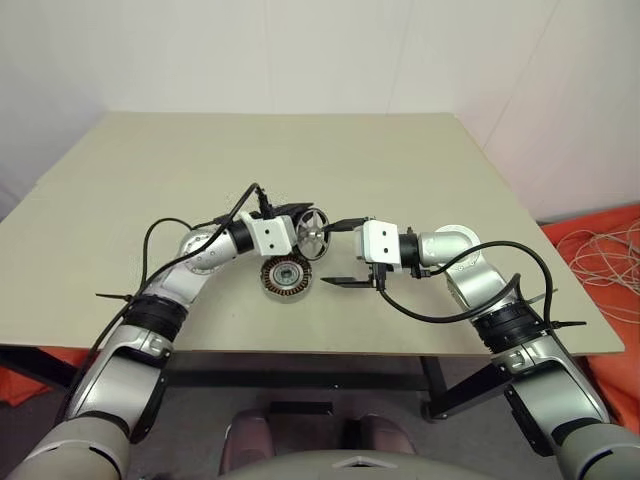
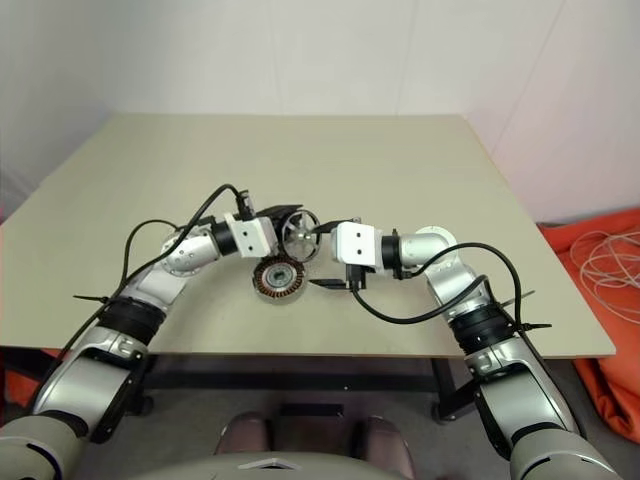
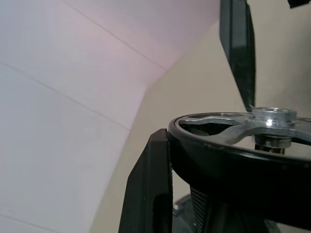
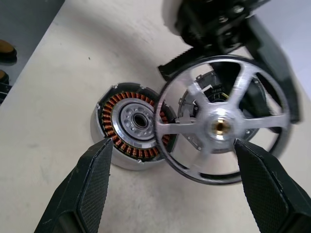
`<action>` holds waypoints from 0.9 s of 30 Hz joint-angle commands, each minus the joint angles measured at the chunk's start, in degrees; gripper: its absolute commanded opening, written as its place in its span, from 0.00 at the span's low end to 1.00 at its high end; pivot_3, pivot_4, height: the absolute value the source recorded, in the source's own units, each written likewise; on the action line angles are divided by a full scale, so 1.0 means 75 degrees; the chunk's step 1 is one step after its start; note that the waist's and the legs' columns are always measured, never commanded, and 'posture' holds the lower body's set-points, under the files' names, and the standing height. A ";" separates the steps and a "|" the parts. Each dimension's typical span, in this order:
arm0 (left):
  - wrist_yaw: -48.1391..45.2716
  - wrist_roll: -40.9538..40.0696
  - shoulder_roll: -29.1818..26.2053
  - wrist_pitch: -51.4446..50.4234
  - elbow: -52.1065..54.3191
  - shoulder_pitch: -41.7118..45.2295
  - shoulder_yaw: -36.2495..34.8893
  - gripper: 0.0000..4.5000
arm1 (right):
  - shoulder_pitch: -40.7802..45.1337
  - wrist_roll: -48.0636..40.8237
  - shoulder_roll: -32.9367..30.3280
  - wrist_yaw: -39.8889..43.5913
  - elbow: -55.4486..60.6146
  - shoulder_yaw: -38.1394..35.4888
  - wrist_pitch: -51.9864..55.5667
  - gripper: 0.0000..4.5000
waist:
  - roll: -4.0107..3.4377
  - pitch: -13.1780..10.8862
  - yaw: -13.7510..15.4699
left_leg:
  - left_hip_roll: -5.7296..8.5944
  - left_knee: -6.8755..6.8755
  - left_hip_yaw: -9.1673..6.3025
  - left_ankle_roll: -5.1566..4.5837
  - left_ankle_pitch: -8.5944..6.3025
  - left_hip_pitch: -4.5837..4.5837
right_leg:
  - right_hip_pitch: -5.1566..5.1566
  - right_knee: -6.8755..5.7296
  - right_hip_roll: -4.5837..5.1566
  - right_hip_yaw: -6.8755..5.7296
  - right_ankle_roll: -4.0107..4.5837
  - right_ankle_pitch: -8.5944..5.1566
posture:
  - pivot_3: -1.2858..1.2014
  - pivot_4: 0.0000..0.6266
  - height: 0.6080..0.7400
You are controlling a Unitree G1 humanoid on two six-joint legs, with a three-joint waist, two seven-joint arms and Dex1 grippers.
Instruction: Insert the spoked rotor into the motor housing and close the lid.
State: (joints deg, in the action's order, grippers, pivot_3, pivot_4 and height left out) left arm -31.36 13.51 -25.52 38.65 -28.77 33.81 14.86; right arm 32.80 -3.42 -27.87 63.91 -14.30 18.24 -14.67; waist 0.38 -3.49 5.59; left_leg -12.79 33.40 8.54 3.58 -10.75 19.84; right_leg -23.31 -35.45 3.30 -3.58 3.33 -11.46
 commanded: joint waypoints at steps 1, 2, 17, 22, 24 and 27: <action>0.0301 0.0192 -0.0170 -0.0014 -0.0024 -0.0337 -0.0110 0.04 | 0.0050 -0.0063 -0.0097 -0.0068 0.0133 -0.0262 -0.0106 1.00 | 0.0000 0.0000 -0.0002 | 0.0000 0.0000 0.0000 0.0000 0.0000 -0.0001 | 0.0000 0.0001 0.0000 0.0000 0.0000 0.0000 | 0.52 0.00 1.00; 0.0324 0.0168 -0.0174 -0.0007 -0.0006 -0.0419 -0.0135 0.04 | 0.0044 -0.0065 -0.0104 -0.0073 0.0140 -0.0258 -0.0105 1.00 | 0.0000 0.0000 0.0004 | 0.0000 0.0000 0.0000 0.0000 0.0000 0.0001 | 0.0000 0.0002 0.0000 -0.0001 -0.0001 0.0000 | 0.52 0.00 1.00; 0.0575 0.0220 -0.0388 -0.0311 0.0295 -0.0906 -0.0279 0.48 | 0.0087 -0.0066 -0.0115 -0.0046 0.0139 -0.0212 -0.0111 1.00 | 0.0000 0.0000 0.0037 | -0.0001 0.0004 -0.0001 0.0000 0.0000 0.0001 | 0.0002 0.0001 0.0001 -0.0002 -0.0001 0.0000 | 0.52 0.00 1.00; 0.0004 0.0175 -0.0791 -0.0591 0.0893 -0.1049 -0.0135 0.85 | 0.0076 -0.0051 -0.0104 -0.0049 0.0128 -0.0193 -0.0125 1.00 | -0.0001 -0.0001 0.0035 | -0.0001 0.0004 -0.0001 0.0000 0.0000 0.0001 | 0.0001 0.0001 0.0001 -0.0002 0.0000 0.0000 | 0.52 0.00 1.00; -0.0270 0.0105 -0.0939 -0.0680 0.1173 -0.1133 -0.0099 0.85 | 0.0080 -0.0041 -0.0082 -0.0055 0.0109 -0.0177 -0.0133 1.00 | -0.0001 -0.0001 0.0033 | -0.0001 0.0003 -0.0001 0.0000 0.0000 -0.0001 | 0.0002 0.0001 0.0001 -0.0002 -0.0001 0.0000 | 0.52 0.00 1.00; -0.0645 0.0039 -0.1170 -0.0922 0.1571 -0.1264 -0.0122 0.85 | 0.0101 -0.0035 -0.0056 -0.0052 0.0067 -0.0164 -0.0152 1.00 | -0.0002 -0.0001 0.0022 | -0.0002 0.0002 -0.0001 0.0000 0.0000 -0.0001 | 0.0002 0.0001 0.0001 -0.0002 0.0000 0.0000 | 0.52 0.00 1.00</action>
State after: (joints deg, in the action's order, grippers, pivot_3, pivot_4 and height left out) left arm -34.88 14.87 -33.09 32.44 -20.44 23.97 14.33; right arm 32.68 -3.39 -28.39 63.79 -14.32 18.23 -14.82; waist 0.36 -3.50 5.75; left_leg -12.80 33.42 8.54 3.58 -10.75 19.84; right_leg -23.30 -35.44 3.31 -3.60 3.33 -11.47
